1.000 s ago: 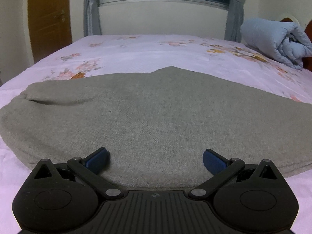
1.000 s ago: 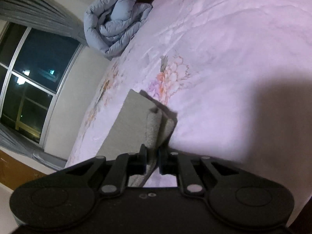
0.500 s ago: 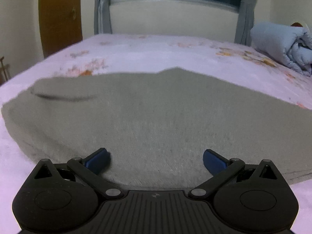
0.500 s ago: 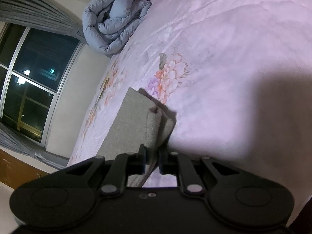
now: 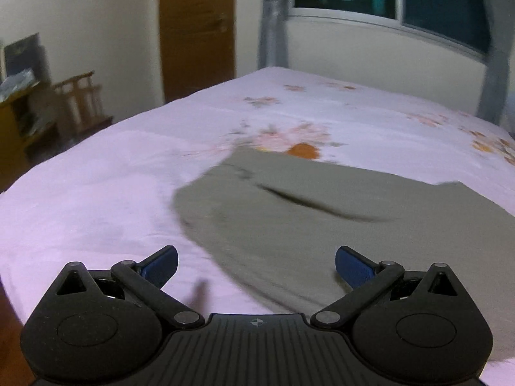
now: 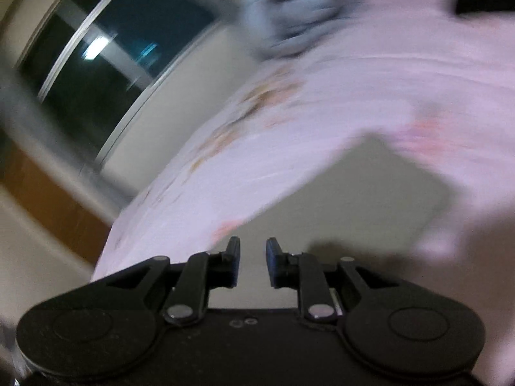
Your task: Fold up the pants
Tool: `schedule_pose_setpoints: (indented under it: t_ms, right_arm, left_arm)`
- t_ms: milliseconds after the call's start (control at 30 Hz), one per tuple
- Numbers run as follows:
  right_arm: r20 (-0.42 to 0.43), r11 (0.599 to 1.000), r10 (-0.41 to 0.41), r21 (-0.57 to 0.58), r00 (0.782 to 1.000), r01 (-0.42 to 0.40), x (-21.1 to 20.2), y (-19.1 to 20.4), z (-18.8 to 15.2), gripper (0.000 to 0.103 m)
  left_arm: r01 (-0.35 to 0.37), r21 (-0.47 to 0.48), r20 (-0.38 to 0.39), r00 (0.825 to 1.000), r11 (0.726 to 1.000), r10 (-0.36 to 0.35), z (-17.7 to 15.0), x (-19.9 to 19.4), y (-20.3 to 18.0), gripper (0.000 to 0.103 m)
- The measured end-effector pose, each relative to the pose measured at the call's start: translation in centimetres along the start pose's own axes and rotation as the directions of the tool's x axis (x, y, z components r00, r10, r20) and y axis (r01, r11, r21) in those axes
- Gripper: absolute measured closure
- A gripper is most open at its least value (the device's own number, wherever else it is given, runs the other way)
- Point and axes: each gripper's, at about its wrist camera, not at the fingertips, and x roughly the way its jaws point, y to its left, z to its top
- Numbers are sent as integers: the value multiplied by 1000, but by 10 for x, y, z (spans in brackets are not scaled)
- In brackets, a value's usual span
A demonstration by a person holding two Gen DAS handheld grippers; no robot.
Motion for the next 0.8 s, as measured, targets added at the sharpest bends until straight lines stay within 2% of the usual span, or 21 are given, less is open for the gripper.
schedule_pose_setpoints:
  t_ms: [100,267,333,567,800]
  right_arm:
    - [-86,987,69,-138,994,-81,56,72,-6,87]
    - [-197,942,139,-275,970,-191,131,161,-23,61]
    - [-242,918,138,-333,960,-216,161,189,-30,61]
    - [-343,874,91,-422,935,-240,237,234,-44,61]
    - [-380,853,66,-458,922,-250,270,241,-53,61]
  left_arm:
    - [0,-6,4,1000,1000,0,3,3,15,0]
    - [12,-6,8,1000,1000,-12,9,19,38,0]
    - [10,14,4,1000,1000,-10,11,26,41,0]
    - [17,11,-13,1000,1000,-17,12,45,48,0]
    - [37,-9,-10,999,999,-37,16,63,47,0]
